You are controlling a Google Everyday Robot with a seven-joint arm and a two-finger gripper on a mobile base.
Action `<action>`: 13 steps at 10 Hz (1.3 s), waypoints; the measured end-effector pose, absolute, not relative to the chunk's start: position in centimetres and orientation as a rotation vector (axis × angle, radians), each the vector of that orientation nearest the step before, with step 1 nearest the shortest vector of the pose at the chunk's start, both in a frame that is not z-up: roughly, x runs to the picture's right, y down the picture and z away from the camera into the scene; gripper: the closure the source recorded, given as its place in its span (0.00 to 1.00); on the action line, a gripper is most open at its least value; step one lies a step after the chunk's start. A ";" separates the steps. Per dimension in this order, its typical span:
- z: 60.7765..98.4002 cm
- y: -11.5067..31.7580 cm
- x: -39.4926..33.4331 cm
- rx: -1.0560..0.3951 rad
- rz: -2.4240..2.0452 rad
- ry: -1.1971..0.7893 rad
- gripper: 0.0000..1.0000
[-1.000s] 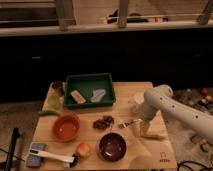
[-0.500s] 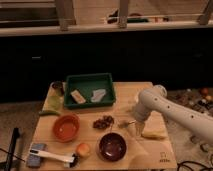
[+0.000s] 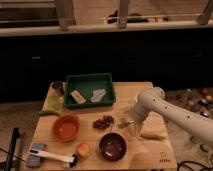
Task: Place fork in red bowl
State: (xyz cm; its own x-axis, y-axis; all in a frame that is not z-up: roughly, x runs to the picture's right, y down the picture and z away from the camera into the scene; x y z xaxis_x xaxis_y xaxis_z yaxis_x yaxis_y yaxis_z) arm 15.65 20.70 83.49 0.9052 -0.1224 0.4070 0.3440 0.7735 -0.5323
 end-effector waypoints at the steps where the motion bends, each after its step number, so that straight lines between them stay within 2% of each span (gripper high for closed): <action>1: 84.0 20.8 15.6 -0.643 -0.259 -0.358 0.20; 9: 87.2 20.2 15.6 -0.616 -0.277 -0.302 0.21; 10: 87.4 20.0 15.7 -0.614 -0.280 -0.298 0.24; 13: 87.6 19.2 16.4 -0.595 -0.279 -0.280 0.54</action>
State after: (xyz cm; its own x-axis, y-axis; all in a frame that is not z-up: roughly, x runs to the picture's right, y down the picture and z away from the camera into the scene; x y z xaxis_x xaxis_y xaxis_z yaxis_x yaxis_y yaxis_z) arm 16.37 19.21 87.64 0.9251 -0.1756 0.3365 0.3355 0.7929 -0.5086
